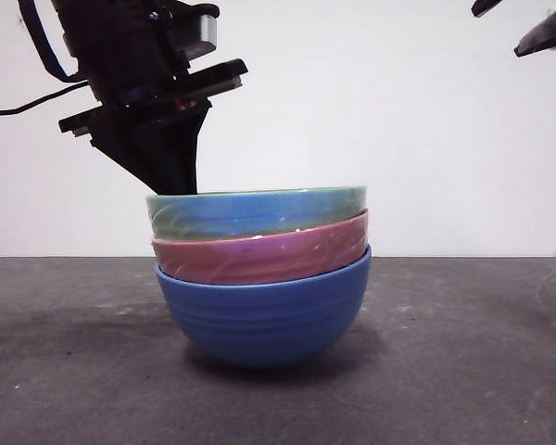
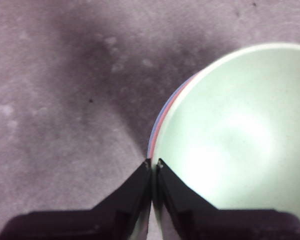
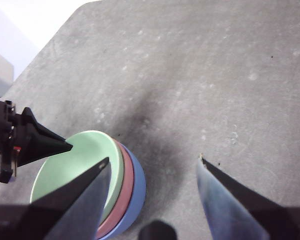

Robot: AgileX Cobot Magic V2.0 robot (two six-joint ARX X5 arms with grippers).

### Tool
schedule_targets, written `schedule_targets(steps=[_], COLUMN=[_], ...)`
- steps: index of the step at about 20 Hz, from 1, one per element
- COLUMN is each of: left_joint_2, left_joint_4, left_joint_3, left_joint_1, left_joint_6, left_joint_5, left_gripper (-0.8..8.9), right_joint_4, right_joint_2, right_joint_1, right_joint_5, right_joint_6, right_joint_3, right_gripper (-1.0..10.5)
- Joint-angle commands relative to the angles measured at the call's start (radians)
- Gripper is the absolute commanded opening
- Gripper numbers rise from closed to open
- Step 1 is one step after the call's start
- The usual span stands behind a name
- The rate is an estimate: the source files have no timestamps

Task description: Pick up the green bowl on the top,put the green bowl on the left,pick up the red bowl in the middle,put the red bowl on the right

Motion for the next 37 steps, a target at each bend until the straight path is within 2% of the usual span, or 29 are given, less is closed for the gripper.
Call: schedule_targets(steps=[1,7,11,14,17,22,25,28,31,37], left_joint_2=[0.006,-0.005,-0.056,-0.144,-0.216,-0.327,-0.326,-0.322,-0.299,-0.192], left_joint_4=[0.002,-0.092,-0.248,-0.363,-0.458,-0.359,-0.274,-0.147,-0.038,0.034], left_joint_3=[0.015,0.171,0.296,0.319,0.312,0.075,-0.033,-0.141,-0.221,-0.264], left_joint_1=[-0.002,0.000,0.011,0.054,0.147,0.296,0.341,0.366,0.382,0.399], left_joint_6=[0.008,0.021,0.074,0.092,0.095,0.085,0.079,0.076,0.058,0.059], left_joint_5=[0.000,0.000,-0.026,-0.124,-0.130,-0.125,-0.095,-0.020,0.000,0.007], left_gripper=[-0.13,-0.13,-0.13,-0.13,-0.13,-0.13,-0.13,-0.13,-0.13,-0.13], right_joint_4=[0.002,0.002,0.002,0.002,-0.003,-0.029,-0.027,-0.029,-0.028,-0.027], right_joint_2=[0.002,0.002,0.002,0.002,0.002,0.002,0.002,0.002,0.002,0.002], right_joint_1=[0.002,0.002,0.002,0.001,0.001,0.001,0.001,0.002,0.002,0.002], right_joint_5=[0.006,0.006,0.006,0.006,0.006,0.006,0.025,0.048,0.051,0.051], right_joint_6=[0.007,0.006,0.006,0.006,0.006,0.006,0.006,0.006,0.006,0.006], right_joint_3=[0.002,0.002,0.002,0.002,0.002,0.002,0.002,0.002,0.002,0.002], right_gripper=[2.8,2.8,2.8,2.8,2.8,2.8,2.8,2.8,2.8,2.8])
